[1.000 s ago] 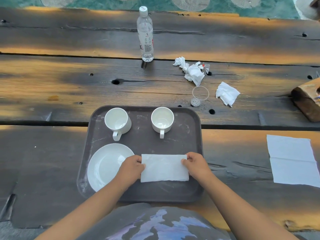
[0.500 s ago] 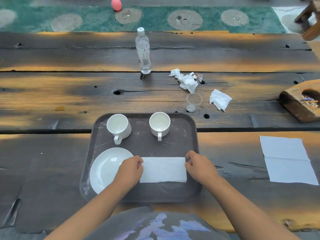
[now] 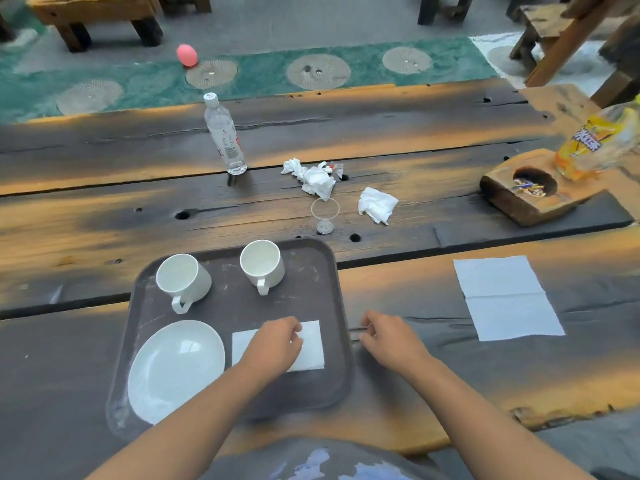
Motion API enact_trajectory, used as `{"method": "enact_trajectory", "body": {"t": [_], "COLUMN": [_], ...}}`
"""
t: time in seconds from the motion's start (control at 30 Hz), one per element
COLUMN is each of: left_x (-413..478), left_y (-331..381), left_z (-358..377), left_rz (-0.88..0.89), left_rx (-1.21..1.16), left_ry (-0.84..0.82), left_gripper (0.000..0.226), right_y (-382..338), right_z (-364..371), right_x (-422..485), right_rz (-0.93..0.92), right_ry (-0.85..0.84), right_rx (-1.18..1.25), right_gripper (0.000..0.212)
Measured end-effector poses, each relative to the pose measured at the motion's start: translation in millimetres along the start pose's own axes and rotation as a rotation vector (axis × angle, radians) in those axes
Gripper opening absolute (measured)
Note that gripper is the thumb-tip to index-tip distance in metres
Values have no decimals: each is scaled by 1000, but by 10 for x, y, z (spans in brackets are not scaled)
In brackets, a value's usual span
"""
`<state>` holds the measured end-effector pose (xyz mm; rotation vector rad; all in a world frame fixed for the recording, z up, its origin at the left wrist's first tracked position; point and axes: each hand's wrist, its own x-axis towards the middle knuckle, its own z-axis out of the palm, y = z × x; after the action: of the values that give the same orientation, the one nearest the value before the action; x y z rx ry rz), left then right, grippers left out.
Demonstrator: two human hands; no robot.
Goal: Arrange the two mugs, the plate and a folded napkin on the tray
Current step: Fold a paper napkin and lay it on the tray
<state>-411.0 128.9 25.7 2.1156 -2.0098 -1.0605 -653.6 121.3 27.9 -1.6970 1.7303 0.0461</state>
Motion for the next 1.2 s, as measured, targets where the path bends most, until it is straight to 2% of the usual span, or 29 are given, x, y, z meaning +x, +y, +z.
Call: {"method": "enact_trajectory", "body": {"t": [0.13, 0.27, 0.4, 0.57, 0.73, 0.97, 1.07, 1.2], "left_x": [176, 402, 503, 618, 763, 1031, 1166, 1296], "left_y": [542, 1155, 1711, 2215, 2577, 2913, 3034, 3089], "left_z": [247, 560, 925, 1256, 1412, 1491, 1554, 1644], "left_rz": [77, 170, 252, 324, 369, 372, 354, 363], "left_rx": [31, 31, 69, 167, 217, 150, 107, 125], "left_ry": [-26, -54, -157, -247, -296, -264, -214, -180], "left_gripper": [20, 25, 27, 29, 20, 4, 26, 28], "right_y": [601, 1234, 1803, 2350, 2772, 3161, 3271, 3418], "right_z": [-270, -577, -877, -1158, -1413, -1695, -1742, -1726], "right_x": [-86, -175, -284, -374, -307, 16, 136, 252], "right_rz": [30, 70, 117, 182, 183, 100, 38, -21], "right_ry": [49, 85, 83, 78, 95, 111, 123, 132], "right_rx": [49, 49, 72, 105, 116, -51, -162, -188], "right_gripper": [27, 26, 27, 27, 26, 34, 37, 41]}}
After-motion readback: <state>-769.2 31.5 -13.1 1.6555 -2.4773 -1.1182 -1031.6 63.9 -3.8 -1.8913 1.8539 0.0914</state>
